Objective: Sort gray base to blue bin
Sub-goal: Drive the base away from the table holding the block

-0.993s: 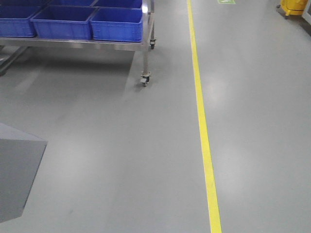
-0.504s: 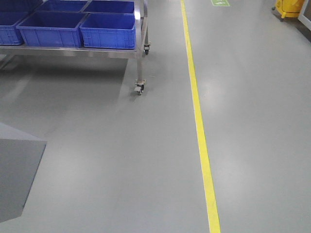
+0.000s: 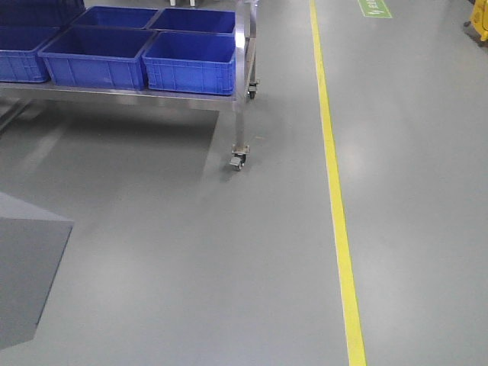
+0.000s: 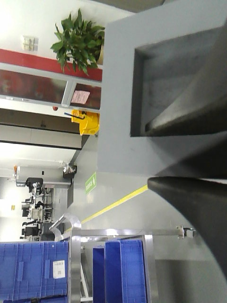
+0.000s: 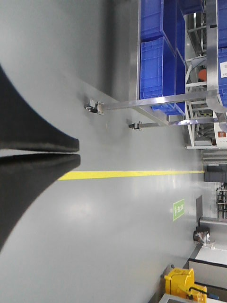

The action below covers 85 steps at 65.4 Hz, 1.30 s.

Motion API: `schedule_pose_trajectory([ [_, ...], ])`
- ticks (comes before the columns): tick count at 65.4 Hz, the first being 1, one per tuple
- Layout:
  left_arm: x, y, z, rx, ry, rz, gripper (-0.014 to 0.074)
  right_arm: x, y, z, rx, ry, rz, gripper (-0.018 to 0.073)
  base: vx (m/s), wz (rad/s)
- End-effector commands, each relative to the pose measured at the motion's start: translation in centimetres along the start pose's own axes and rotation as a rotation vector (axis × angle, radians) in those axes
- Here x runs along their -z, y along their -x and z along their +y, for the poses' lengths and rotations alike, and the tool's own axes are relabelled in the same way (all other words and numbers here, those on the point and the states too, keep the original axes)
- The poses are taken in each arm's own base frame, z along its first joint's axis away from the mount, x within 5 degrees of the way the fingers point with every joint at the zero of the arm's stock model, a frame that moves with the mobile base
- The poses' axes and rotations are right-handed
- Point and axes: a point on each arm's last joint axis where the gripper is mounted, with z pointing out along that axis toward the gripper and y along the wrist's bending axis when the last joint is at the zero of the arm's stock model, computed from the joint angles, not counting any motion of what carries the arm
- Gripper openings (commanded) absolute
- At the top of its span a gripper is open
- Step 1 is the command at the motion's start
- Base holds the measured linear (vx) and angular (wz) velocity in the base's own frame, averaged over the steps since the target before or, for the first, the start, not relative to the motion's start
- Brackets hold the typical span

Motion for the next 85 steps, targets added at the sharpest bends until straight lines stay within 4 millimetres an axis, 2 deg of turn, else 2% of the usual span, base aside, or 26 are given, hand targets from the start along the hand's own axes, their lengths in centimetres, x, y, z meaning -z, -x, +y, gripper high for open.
schedule_pose_trajectory([
  [1, 0.18, 1.67, -0.45, 0.008, -0.04, -0.113, 0.0146, 0.02, 0.66, 0.0, 0.017, -0.001, -0.073, -0.0005, 0.41, 0.11],
  [45, 0.18, 1.66, -0.45, 0.008, -0.04, -0.112, 0.0146, 0.02, 0.66, 0.0, 0.017, -0.001, -0.073, -0.0005, 0.39, 0.15],
  [85, 0.18, 1.66, -0.45, 0.008, -0.04, -0.112, 0.0146, 0.02, 0.66, 0.0, 0.017, -0.001, -0.073, -0.0005, 0.3, 0.62],
])
